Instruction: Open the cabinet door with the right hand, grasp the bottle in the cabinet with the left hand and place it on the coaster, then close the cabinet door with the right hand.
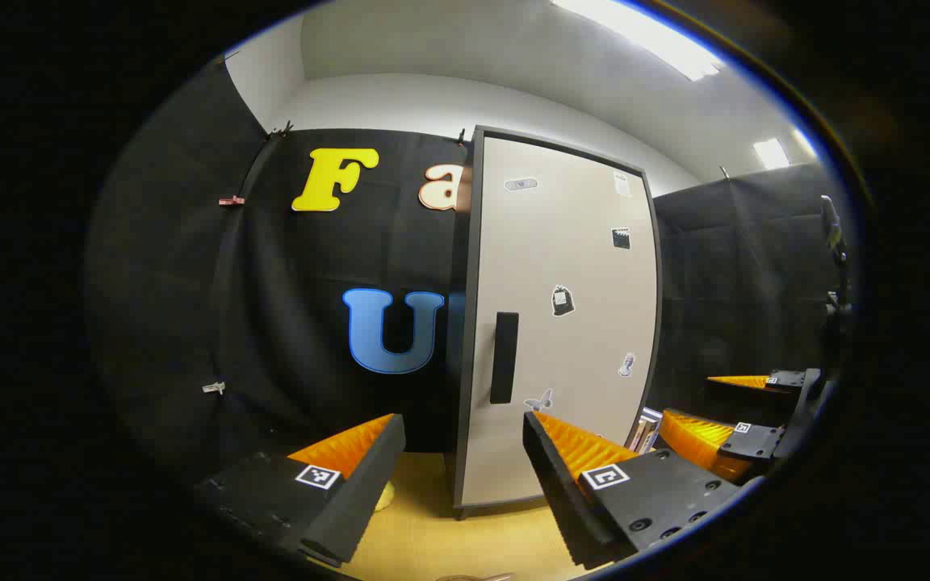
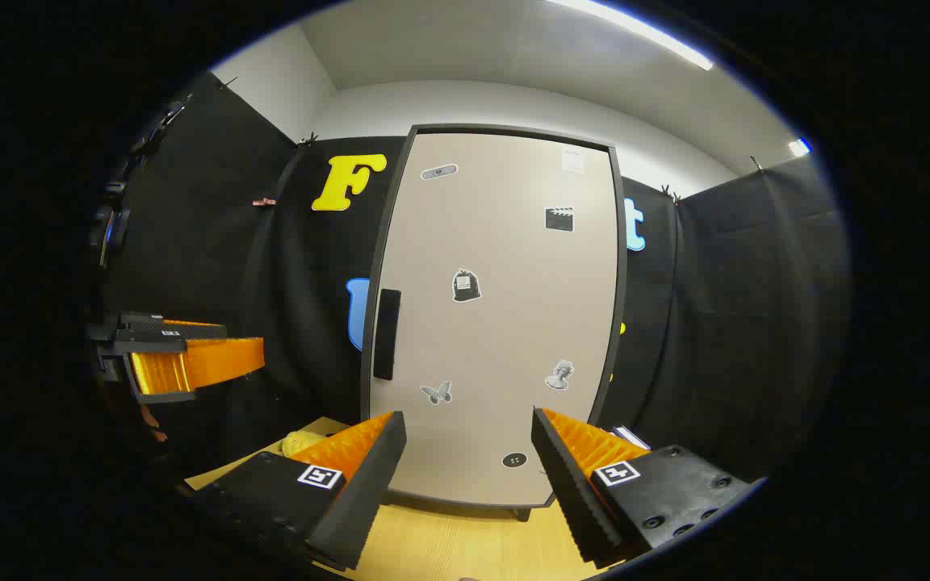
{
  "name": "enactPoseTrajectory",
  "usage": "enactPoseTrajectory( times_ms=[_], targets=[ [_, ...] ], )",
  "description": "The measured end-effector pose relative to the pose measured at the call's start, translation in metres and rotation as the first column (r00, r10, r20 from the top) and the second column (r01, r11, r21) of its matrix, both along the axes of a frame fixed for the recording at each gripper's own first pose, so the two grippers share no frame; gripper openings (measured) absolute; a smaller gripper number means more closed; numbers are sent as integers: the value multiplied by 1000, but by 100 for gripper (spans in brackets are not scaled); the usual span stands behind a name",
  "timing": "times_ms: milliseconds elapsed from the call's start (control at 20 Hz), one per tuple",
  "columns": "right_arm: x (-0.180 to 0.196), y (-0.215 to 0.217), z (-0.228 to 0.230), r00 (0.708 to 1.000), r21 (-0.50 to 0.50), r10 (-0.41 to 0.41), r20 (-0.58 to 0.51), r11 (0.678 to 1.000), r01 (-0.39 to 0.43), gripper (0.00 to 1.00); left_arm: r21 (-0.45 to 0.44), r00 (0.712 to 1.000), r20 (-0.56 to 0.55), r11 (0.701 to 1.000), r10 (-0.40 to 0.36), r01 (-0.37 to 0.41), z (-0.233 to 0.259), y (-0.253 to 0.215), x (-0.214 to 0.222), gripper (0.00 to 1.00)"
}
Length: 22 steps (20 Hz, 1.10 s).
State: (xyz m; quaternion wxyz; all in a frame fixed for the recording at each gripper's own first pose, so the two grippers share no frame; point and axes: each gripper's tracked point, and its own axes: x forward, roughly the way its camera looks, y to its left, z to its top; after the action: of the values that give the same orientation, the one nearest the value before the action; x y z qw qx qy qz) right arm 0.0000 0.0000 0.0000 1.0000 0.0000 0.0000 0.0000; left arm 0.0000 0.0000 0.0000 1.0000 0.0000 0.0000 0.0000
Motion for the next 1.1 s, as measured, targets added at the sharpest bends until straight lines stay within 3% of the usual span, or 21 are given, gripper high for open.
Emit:
enactPoseTrajectory(
  times_ms=[1100],
  targets=[
    [-3, 18, 11, 999, -6, 21, 24, 1000, -20, 97, 0, 1000, 0, 1000, 1, -1, -2, 11, -15, 93]
  ],
)
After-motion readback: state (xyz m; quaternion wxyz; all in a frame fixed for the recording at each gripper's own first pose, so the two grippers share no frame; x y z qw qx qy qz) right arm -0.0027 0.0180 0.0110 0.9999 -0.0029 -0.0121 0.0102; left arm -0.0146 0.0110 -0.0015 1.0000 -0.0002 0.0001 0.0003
